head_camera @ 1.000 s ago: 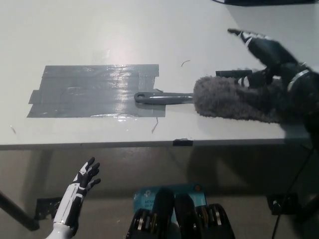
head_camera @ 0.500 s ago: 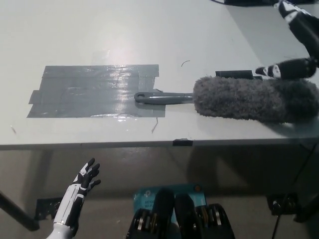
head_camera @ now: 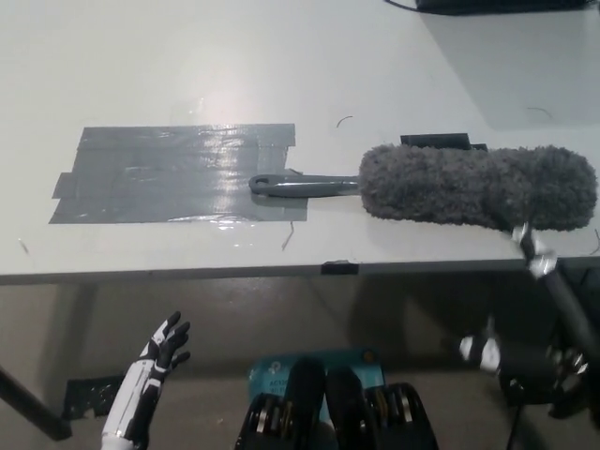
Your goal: A person hands a grey duster to the robot and the robot grabs it with its right hand and places it on the black marked spot infron tof it on the desk
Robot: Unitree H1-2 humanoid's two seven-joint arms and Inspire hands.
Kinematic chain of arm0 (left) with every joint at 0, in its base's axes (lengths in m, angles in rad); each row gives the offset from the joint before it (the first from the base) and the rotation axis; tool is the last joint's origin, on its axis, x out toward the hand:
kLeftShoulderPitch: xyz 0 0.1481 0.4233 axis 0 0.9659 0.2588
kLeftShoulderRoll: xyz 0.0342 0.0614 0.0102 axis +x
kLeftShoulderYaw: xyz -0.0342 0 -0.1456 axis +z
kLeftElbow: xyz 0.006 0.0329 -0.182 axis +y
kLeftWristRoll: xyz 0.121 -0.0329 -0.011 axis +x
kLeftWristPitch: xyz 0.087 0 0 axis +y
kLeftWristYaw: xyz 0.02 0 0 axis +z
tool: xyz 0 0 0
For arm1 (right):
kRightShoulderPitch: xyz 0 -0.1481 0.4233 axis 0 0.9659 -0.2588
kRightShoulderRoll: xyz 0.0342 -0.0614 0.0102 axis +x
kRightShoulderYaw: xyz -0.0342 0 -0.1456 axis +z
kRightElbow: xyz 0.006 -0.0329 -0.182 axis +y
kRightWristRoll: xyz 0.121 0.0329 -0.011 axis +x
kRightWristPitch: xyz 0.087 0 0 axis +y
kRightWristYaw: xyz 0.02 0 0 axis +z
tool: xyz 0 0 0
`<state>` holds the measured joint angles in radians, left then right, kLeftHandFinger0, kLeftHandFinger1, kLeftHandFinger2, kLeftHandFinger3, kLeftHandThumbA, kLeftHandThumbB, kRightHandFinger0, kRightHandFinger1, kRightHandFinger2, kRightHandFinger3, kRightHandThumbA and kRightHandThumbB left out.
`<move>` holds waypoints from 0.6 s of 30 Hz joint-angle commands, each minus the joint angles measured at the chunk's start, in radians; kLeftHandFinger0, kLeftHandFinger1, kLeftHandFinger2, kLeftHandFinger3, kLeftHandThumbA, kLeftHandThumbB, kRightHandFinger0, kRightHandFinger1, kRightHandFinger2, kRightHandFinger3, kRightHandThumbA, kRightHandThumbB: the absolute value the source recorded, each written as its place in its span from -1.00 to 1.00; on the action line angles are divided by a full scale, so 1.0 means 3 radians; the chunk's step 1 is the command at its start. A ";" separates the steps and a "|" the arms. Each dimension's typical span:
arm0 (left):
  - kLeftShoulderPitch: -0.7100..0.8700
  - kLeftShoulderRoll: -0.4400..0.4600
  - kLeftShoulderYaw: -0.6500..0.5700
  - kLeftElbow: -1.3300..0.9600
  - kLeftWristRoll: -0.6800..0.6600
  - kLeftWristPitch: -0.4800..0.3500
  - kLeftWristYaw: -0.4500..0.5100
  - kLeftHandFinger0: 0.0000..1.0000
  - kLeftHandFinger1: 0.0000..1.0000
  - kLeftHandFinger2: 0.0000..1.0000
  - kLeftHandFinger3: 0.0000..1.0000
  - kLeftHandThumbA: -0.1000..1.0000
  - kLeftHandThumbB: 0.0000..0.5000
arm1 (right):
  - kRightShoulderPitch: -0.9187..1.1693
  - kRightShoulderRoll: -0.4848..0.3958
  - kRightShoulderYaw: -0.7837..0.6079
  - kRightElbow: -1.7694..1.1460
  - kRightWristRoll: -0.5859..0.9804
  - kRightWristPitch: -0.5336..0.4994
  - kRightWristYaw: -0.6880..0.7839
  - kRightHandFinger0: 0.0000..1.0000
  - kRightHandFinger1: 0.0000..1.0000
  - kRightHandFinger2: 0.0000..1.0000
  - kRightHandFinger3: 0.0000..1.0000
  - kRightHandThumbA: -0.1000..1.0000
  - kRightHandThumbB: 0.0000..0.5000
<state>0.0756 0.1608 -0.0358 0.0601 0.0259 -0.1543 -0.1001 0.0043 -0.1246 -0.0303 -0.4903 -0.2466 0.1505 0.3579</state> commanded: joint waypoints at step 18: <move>0.0102 -0.0029 -0.0022 -0.0210 0.0064 -0.0186 0.0025 1.00 1.00 1.00 1.00 1.00 -0.27 | 0.0101 0.0242 0.0028 0.1514 0.0354 -0.1340 -0.0434 1.00 1.00 1.00 1.00 1.00 -0.33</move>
